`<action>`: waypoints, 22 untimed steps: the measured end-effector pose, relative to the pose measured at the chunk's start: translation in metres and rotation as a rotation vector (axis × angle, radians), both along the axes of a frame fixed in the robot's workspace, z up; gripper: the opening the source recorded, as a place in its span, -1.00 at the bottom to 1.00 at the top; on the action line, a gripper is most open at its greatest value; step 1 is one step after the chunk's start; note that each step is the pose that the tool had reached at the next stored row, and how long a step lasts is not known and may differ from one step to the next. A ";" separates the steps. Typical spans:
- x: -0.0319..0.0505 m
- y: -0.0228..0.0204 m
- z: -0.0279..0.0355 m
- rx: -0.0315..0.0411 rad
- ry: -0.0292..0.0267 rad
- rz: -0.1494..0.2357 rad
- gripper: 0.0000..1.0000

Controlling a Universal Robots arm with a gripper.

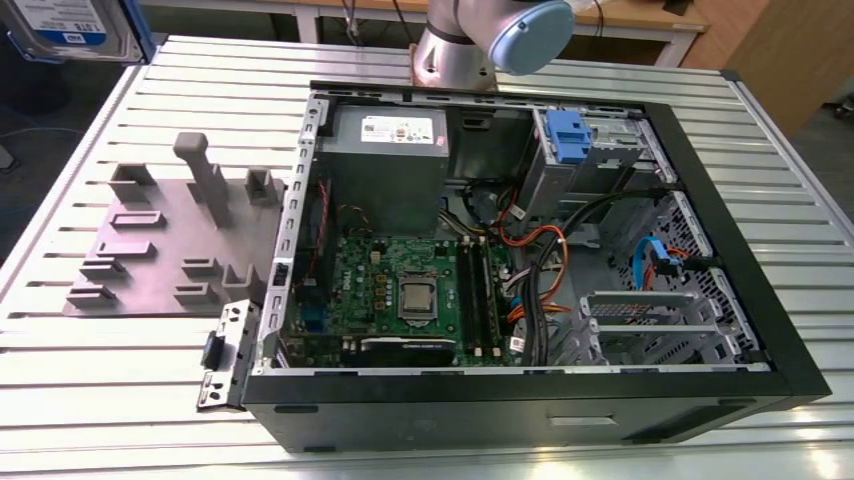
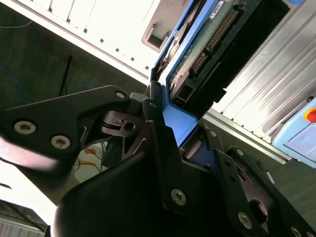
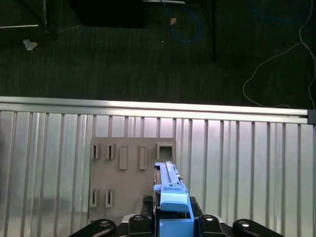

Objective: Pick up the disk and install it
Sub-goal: 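Pick up the disk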

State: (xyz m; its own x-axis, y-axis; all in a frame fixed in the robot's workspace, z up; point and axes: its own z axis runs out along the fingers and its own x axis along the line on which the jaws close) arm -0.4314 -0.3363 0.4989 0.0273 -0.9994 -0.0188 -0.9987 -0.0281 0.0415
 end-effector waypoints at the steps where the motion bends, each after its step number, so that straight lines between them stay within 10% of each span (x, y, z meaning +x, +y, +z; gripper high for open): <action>1: 0.0000 -0.0001 0.0000 -0.0042 0.0000 0.000 -0.26; 22: 0.0081 -0.0002 0.0000 -0.0051 0.0000 0.000 -0.26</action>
